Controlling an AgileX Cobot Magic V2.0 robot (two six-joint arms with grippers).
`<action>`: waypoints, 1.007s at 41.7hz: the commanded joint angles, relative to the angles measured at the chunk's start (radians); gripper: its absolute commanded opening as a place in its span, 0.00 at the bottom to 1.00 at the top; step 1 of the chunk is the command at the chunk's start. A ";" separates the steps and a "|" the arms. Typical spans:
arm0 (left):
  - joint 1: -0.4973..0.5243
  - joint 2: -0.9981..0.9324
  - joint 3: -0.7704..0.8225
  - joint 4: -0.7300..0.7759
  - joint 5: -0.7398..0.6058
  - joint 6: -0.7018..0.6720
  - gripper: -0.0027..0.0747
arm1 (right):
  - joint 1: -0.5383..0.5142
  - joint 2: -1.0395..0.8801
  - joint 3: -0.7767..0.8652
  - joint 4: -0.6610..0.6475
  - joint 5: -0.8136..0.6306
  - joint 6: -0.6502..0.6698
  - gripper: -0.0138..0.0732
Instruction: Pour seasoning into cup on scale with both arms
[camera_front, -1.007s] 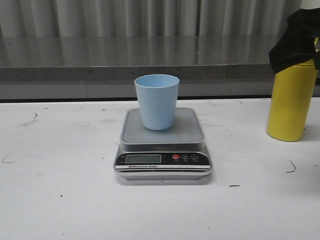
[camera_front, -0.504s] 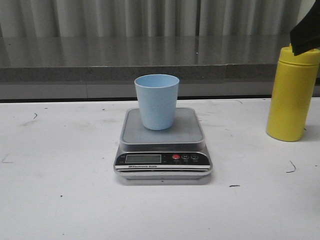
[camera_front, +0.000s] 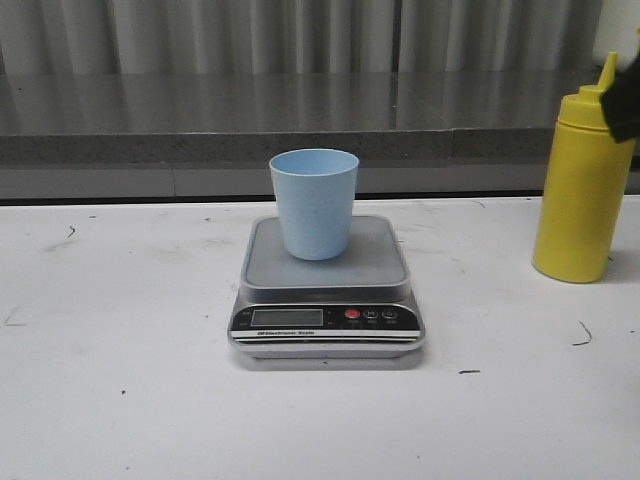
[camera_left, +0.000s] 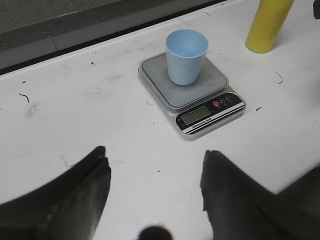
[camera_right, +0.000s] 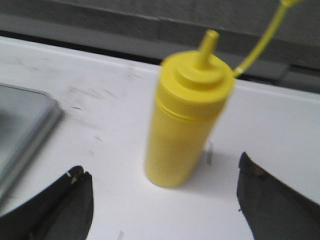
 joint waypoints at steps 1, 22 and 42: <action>-0.005 0.001 -0.025 -0.004 -0.067 -0.004 0.55 | 0.062 -0.039 -0.021 0.417 0.177 -0.427 0.85; -0.005 0.001 -0.025 -0.004 -0.067 -0.004 0.55 | 0.084 -0.453 -0.023 0.814 0.414 -0.784 0.85; -0.005 0.001 -0.025 -0.004 -0.067 -0.004 0.55 | 0.024 -0.624 -0.023 1.087 0.658 -1.044 0.85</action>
